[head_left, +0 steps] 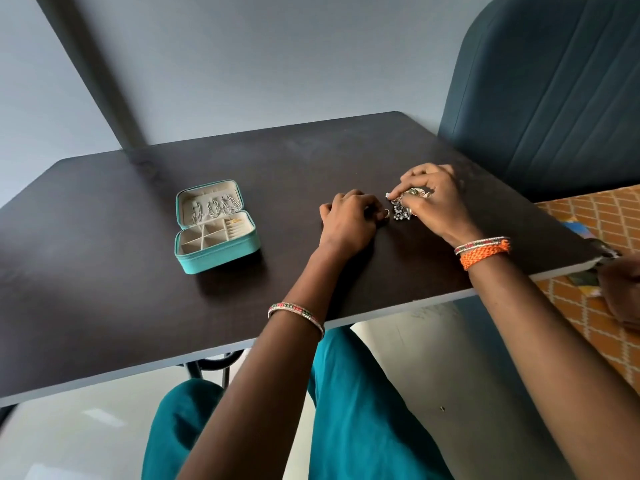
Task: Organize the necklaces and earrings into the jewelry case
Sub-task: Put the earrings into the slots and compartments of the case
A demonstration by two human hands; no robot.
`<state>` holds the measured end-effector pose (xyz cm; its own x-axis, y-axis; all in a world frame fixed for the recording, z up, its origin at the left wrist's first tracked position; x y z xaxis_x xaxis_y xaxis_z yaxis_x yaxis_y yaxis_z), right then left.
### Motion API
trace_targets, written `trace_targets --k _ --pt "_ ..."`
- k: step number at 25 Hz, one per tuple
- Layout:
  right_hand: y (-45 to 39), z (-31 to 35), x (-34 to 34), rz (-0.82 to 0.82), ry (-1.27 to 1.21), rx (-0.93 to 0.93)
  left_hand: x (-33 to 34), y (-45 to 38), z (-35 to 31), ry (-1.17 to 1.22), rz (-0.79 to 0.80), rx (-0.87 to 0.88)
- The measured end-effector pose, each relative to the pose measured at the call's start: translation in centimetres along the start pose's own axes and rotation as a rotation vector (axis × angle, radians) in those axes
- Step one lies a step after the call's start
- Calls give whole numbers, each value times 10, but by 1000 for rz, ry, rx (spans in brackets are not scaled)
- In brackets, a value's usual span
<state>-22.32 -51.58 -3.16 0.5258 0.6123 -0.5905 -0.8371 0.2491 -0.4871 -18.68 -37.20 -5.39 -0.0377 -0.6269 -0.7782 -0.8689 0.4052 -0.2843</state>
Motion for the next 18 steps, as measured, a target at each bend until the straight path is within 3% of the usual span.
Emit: trace_targets --k 7,11,18 --pt "5 11 2 75 41 -99 -13 -1 8 289 -72 -95" --pt "5 10 2 57 28 -141 -13 0 8 370 -9 -58" --pt "-3 16 13 138 -205 -130 -15 5 2 781 35 11"
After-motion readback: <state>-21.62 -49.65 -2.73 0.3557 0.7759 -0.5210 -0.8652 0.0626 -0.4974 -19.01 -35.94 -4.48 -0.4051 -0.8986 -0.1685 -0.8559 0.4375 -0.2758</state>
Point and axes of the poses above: each hand's wrist, its own y-axis away from the middle knuckle, its own x-axis out of the palm, z = x × y, the point moved 5 cm from there along -y, towards the middle knuckle
